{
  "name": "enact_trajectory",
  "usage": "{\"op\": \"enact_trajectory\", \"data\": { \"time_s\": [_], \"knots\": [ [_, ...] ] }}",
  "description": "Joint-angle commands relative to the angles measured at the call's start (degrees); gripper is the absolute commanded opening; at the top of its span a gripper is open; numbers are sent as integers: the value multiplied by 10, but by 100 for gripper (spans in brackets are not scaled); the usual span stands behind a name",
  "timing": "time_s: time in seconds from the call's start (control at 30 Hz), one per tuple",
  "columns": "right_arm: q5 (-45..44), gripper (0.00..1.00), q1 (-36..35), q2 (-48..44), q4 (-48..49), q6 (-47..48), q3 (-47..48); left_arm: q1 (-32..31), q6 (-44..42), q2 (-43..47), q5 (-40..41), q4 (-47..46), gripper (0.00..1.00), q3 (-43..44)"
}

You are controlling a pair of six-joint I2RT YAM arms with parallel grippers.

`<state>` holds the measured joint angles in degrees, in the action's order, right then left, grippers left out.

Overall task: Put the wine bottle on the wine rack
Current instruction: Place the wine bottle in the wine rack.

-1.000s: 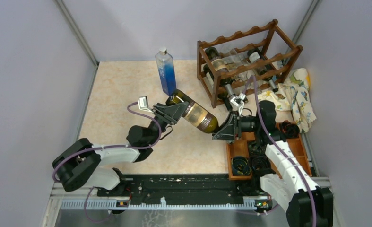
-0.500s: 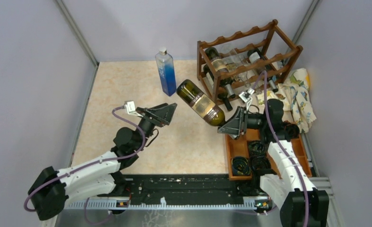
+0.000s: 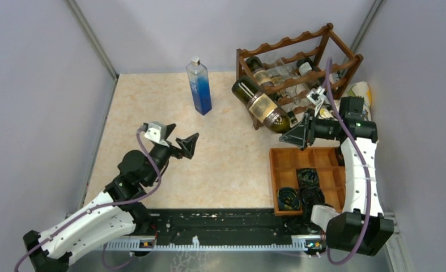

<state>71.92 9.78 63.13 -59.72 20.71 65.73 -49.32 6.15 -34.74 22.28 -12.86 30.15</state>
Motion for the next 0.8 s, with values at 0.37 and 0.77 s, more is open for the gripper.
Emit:
{"op": "enact_trajectory", "data": {
  "time_s": [0.37,0.77],
  "knots": [
    [31,0,278,65,-219,230,280,4,-175,-88,-64,201,98,41],
    [-60,0,463,67,-261,387,225,4,-178,-67,-48,229,99,25]
  ]
}}
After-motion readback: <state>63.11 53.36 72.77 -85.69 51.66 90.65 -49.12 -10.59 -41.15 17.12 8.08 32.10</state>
